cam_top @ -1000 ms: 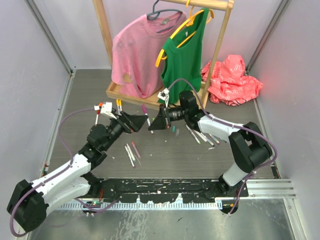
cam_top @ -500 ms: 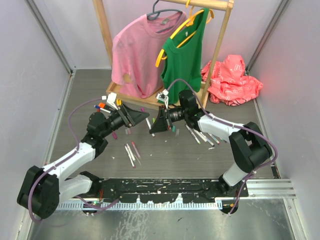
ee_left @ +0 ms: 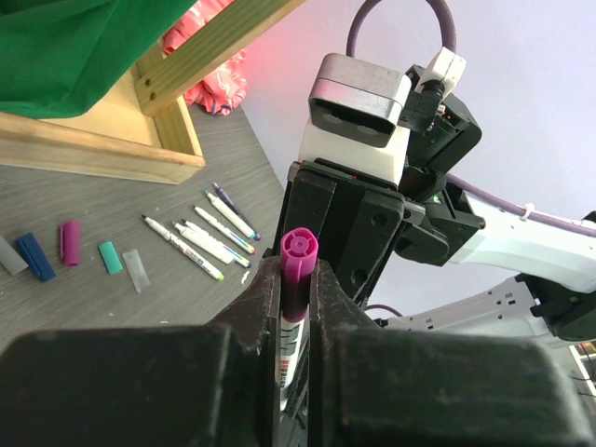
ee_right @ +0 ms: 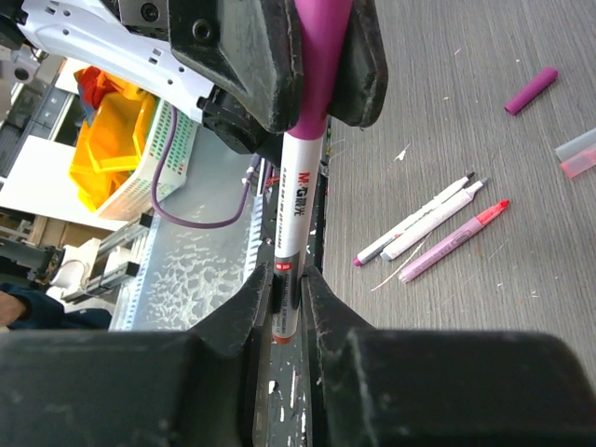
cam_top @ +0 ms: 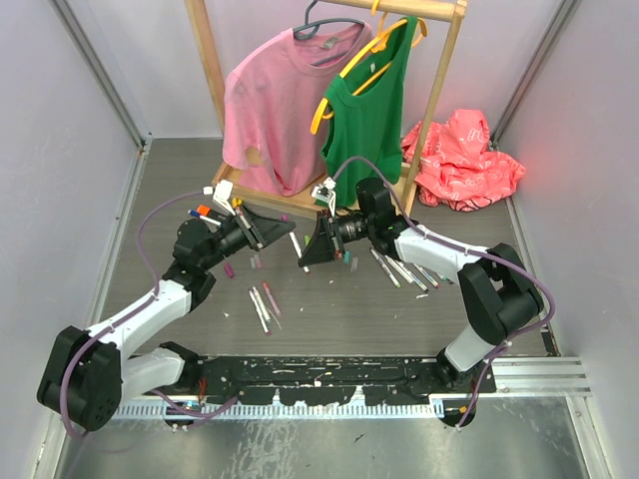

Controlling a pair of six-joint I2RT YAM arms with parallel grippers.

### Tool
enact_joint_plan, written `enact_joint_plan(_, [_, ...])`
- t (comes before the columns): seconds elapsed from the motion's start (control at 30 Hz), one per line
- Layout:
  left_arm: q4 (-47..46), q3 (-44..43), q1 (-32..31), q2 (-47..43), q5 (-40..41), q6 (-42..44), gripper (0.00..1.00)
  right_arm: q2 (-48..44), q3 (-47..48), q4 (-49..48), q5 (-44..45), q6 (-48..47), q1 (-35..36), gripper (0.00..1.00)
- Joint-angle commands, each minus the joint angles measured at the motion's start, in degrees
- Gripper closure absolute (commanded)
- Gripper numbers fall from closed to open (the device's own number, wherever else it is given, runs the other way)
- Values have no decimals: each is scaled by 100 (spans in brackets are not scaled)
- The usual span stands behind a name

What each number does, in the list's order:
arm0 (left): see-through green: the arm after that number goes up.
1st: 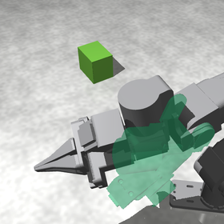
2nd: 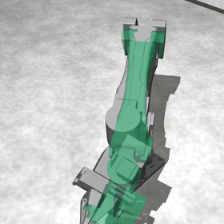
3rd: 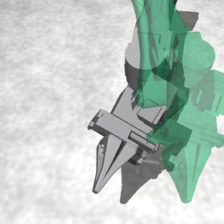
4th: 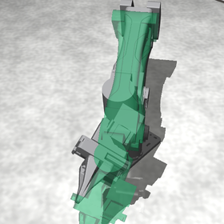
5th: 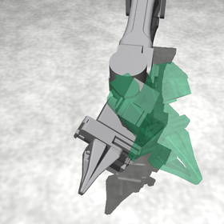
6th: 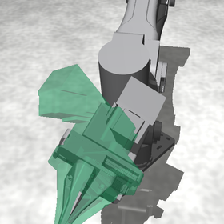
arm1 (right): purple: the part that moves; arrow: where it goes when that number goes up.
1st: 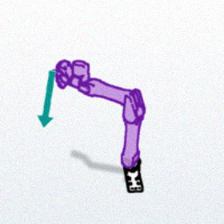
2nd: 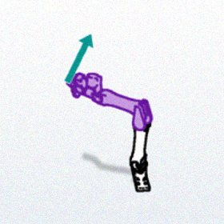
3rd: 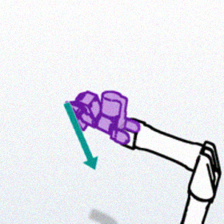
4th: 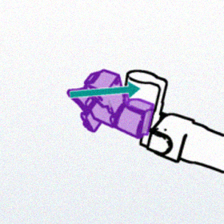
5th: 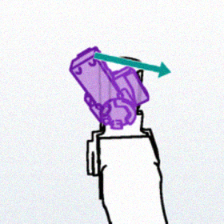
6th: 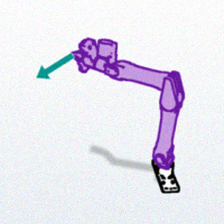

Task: Open the pen caps
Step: Pick up the pen from the center of the board, then open the pen cap from the pen.

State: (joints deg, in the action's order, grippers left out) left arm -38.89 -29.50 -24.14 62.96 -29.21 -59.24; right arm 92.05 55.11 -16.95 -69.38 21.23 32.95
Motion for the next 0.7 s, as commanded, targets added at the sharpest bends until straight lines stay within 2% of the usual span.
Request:
enact_joint_plan(0.0, [-177,-317,34,51,-201,107,100,22,264,-16,-86,-190,53,99])
enact_joint_plan(0.07, [-153,-317,33,51,-224,209,100,32,264,-11,-84,-185,54,97])
enact_joint_plan(0.2, [-126,-253,33,57,-255,383,100,32,208,-144,67,51,54,66])
enact_joint_plan(0.3, [-295,-148,24,107,-326,379,100,37,39,-709,153,596,40,56])
enact_joint_plan(0.53, [-690,63,-102,289,-363,340,100,41,-212,-1215,557,1070,26,55])
enact_joint_plan(0.63, [-810,103,-107,330,-346,343,100,71,-222,-1240,637,1129,27,59])
enact_joint_plan(0.67, [-824,110,-108,341,-348,362,100,82,-227,-1240,651,1134,28,64])
